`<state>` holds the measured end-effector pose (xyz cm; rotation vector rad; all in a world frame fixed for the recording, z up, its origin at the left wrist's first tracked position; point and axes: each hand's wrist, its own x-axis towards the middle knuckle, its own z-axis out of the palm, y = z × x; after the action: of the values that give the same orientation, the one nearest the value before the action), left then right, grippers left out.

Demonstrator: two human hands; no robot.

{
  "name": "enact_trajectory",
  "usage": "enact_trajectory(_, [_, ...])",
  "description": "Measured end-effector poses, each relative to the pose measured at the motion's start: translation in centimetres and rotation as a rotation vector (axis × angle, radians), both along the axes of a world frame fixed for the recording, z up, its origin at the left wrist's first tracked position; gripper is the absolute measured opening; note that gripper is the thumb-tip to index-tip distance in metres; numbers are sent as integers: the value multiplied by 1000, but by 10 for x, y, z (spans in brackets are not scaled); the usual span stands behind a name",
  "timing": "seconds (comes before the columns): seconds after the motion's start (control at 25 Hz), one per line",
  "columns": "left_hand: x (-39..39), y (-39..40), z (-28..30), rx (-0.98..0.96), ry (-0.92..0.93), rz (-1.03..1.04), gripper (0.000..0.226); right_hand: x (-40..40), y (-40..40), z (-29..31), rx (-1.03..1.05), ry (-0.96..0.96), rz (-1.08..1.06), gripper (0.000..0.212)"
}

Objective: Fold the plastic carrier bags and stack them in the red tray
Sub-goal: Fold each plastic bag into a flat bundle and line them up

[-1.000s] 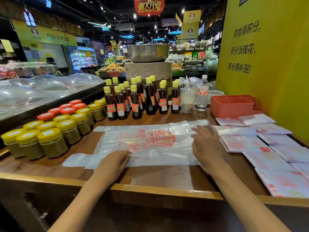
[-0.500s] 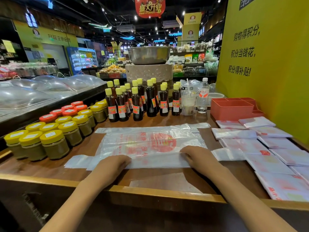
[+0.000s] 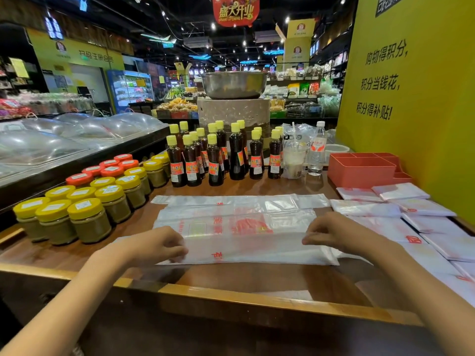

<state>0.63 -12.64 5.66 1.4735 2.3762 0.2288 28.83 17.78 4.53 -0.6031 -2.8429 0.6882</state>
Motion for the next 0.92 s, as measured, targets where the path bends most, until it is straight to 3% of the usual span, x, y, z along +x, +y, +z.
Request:
enact_trajectory(0.12, [-4,3,9,-10,47,54,17,-5,9,21,20,-44,24,9])
enact_trajectory(0.28, [1,34,-15,23,510,160,54,-46,6,17,523,-124,-134,25])
enact_trajectory(0.36, [16,50,-35,111,482,152,63,-74,-18,4,654,-62,-153,39])
enact_trajectory(0.52, [44,66,-69,138,220,60,57,-110,-91,-39,324,122,0,44])
enact_trajectory(0.68, [36,72,-82,26,154,70,56,-115,-124,-74,241,-122,82,53])
enact_trajectory(0.92, [22,63,-81,-18,140,71,59,-99,-81,-74,214,-200,-4,60])
